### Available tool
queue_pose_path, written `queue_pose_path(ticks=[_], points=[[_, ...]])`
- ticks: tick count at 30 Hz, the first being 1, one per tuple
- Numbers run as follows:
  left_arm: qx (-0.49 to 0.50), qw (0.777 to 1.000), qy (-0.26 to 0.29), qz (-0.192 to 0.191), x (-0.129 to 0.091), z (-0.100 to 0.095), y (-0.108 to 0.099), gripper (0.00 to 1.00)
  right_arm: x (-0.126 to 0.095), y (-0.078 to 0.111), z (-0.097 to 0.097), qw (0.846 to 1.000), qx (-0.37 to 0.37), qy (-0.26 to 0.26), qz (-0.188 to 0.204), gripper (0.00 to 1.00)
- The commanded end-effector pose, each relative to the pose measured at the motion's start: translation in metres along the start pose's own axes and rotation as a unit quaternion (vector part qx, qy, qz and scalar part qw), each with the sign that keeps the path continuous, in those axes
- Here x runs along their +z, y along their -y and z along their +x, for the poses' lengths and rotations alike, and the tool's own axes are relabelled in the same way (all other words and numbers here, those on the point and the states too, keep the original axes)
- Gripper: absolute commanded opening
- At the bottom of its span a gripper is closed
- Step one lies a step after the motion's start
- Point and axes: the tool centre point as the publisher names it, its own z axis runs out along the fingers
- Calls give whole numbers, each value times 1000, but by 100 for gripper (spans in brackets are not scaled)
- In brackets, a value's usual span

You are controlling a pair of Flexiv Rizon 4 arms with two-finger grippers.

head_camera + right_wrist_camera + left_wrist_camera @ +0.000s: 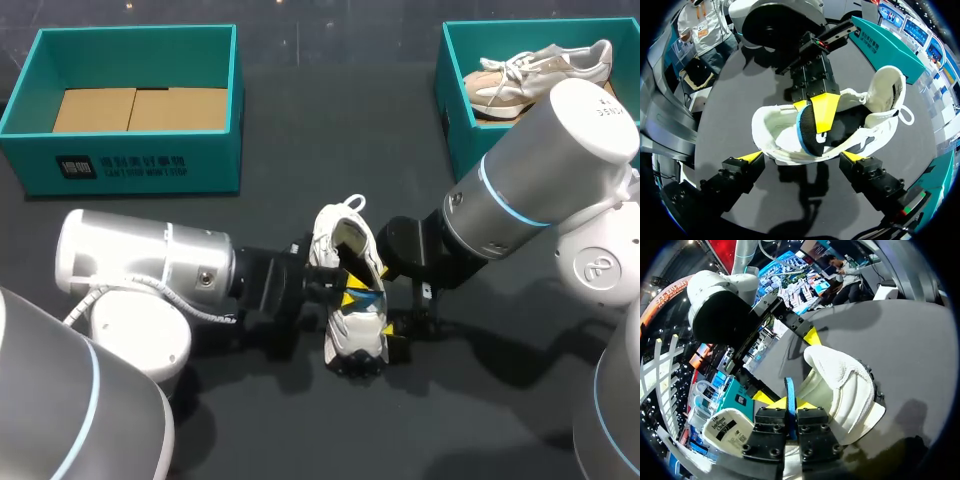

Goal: Take the shoe out of the shoebox, open the shoe tongue, remove and reinsert the insole, then place the shoe into the shoebox

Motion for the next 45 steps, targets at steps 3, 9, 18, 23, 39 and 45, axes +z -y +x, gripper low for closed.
queue_pose_path(ticks=[3, 9, 18, 23, 39, 45], points=[[-43, 999, -5, 28, -1, -4, 8, 10, 1, 0, 1, 1000, 0, 1, -1, 100], [-52, 997, -8, 56, -8, -7, 28, 33, 1, 0, 1, 1000, 0, 1, -1, 100], [-27, 997, -36, 55, -3, 2, 38, 0, 1, 0, 1, 1000, 0, 1, -1, 100], [6, 998, -56, 19, 5, 13, 24, 0, 1, 0, 1, 1000, 0, 1, -1, 100], [-5, 999, -40, 13, 2, 4, 14, 0, 1, 0, 1, 1000, 0, 1, -1, 100], [-20, 998, -36, 36, -7, -2, 30, 23, 1, 0, 1, 1000, 0, 1, -1, 100]])
